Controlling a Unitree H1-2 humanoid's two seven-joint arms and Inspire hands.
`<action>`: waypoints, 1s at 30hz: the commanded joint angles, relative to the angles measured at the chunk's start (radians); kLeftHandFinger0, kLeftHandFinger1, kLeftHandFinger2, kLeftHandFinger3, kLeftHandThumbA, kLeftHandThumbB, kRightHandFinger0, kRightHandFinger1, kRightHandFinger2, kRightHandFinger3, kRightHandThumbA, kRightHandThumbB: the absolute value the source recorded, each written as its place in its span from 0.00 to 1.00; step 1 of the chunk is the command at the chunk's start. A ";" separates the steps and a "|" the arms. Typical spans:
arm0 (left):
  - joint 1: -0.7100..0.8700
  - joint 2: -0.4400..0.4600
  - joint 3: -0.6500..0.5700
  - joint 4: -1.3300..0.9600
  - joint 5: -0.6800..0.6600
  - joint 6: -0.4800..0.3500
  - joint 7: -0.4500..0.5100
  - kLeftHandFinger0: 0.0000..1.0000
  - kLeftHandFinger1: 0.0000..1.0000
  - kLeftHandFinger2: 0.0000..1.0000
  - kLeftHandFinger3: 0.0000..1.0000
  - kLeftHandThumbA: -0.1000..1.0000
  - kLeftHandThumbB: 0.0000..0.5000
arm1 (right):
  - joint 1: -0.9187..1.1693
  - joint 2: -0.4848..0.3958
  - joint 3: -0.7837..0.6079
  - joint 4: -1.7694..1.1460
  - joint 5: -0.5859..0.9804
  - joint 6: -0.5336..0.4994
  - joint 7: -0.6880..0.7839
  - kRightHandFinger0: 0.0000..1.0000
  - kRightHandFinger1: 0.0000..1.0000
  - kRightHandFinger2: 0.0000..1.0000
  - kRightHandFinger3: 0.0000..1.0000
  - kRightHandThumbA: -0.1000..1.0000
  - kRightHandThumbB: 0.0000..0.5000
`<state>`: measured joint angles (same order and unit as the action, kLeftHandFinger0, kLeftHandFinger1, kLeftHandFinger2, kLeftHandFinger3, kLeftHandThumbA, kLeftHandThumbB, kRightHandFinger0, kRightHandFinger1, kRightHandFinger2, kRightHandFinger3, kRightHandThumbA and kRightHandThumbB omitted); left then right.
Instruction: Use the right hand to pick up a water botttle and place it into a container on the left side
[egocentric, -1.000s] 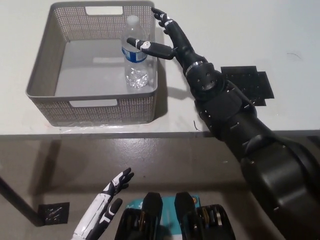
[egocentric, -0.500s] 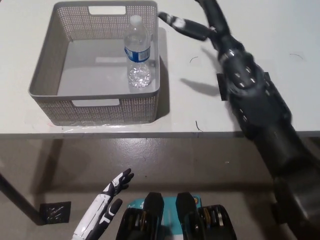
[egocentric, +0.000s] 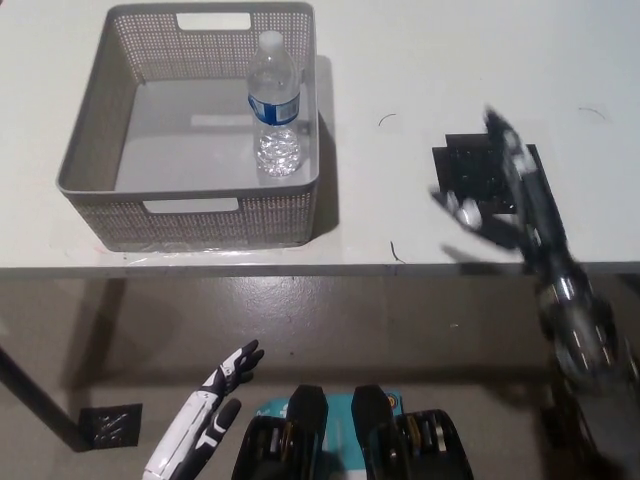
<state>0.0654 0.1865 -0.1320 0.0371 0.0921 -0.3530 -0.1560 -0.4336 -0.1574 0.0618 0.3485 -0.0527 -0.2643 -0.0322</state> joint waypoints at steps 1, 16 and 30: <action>-0.004 0.002 0.075 0.004 -0.066 -0.056 0.045 1.00 1.00 1.00 1.00 1.00 0.44 | 0.245 -0.038 -0.029 -0.350 0.095 -0.124 0.055 1.00 1.00 1.00 1.00 1.00 0.90; -0.020 -0.010 0.165 0.020 -0.103 -0.039 0.045 1.00 1.00 1.00 1.00 1.00 0.49 | 0.439 0.011 -0.044 -0.190 0.125 -0.206 0.097 1.00 1.00 1.00 1.00 1.00 0.90; -0.024 -0.021 0.171 0.066 -0.108 -0.006 0.036 1.00 1.00 1.00 1.00 1.00 0.47 | 0.384 0.032 -0.063 -0.059 0.143 -0.206 0.142 1.00 1.00 1.00 1.00 0.97 0.83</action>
<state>0.0558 0.1672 0.0268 0.1043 0.0084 -0.3559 -0.1323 -0.0034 -0.1358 0.0205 0.2668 0.0620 -0.4066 0.0783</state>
